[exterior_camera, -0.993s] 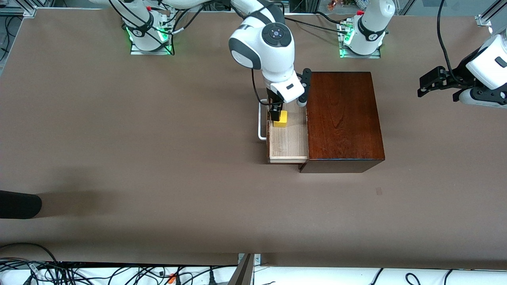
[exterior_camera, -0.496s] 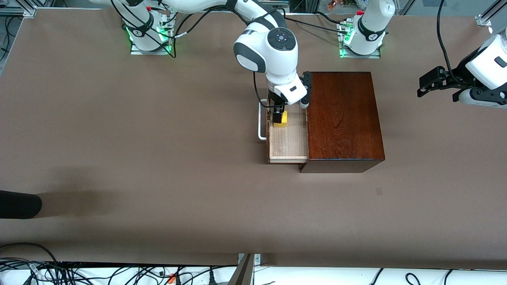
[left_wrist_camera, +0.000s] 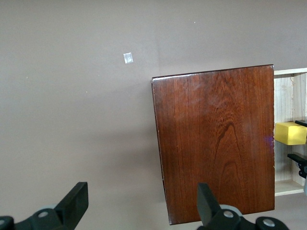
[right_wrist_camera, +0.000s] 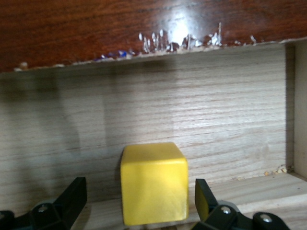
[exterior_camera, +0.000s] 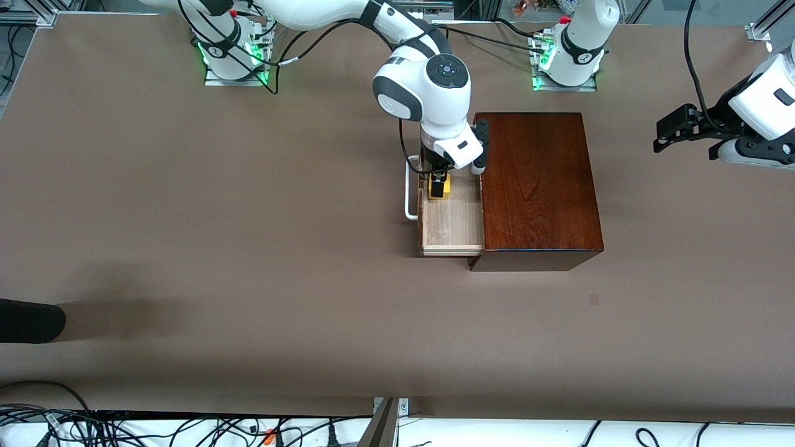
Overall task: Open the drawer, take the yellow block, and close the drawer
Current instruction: 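Close the right gripper on the yellow cube, then lift the cube out with the right gripper while the left gripper reaches the drawer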
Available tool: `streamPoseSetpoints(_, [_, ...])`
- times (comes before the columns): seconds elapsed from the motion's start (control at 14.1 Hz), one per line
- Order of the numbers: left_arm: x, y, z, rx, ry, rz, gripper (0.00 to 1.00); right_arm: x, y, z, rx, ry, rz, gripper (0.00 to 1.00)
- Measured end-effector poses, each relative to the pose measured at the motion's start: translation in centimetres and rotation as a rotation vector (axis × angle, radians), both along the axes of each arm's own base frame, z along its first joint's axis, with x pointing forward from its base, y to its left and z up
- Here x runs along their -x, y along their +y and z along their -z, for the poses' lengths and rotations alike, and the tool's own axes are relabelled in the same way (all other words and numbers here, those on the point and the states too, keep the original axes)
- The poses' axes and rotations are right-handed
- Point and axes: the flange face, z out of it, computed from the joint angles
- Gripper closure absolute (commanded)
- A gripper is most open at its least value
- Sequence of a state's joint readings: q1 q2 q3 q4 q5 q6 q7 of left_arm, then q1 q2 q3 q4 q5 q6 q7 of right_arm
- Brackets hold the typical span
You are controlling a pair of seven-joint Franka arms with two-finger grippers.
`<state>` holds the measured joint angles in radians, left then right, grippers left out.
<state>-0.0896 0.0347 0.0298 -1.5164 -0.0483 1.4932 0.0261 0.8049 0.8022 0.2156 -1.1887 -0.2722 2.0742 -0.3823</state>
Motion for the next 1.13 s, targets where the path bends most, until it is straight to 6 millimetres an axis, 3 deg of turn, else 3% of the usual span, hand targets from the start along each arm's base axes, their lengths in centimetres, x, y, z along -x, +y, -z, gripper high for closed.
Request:
streamPoseSetpoints(0.07, [0.0, 0.0, 0.0, 0.0, 0.0, 0.0, 0.0, 0.0, 0.0, 0.0, 0.003, -0.004, -0.002, 0.0])
streamPoseSetpoints(0.21, [0.0, 0.0, 0.0, 0.0, -0.001, 0.0, 0.0, 0.0, 0.0, 0.1, 0.005, -0.007, -0.004, 0.23])
streamPoseSetpoints(0.35, [0.0, 0.0, 0.0, 0.0, -0.001, 0.001, 0.0, 0.1, 0.1, 0.2, 0.012, -0.017, -0.013, 0.37])
streamPoseSetpoints(0.64, [0.0, -0.1, 0.0, 0.0, -0.001, 0.002, 0.0, 0.4, 0.4, 0.4, 0.014, -0.024, -0.023, 0.76])
streamPoseSetpoints(0.78, [0.0, -0.1, 0.0, 0.0, -0.001, 0.002, 0.0, 0.3, 0.4, 0.2, 0.011, -0.027, -0.022, 0.9])
streamPoseSetpoints(0.99, [0.0, -0.1, 0.0, 0.0, -0.002, 0.003, 0.0, 0.1, 0.4, -0.2, 0.008, -0.032, -0.018, 0.92])
streamPoseSetpoints(1.13, [0.0, -0.2, 0.0, 0.0, -0.002, 0.003, 0.0, -0.3, 0.4, -1.7, 0.006, -0.037, -0.009, 0.92])
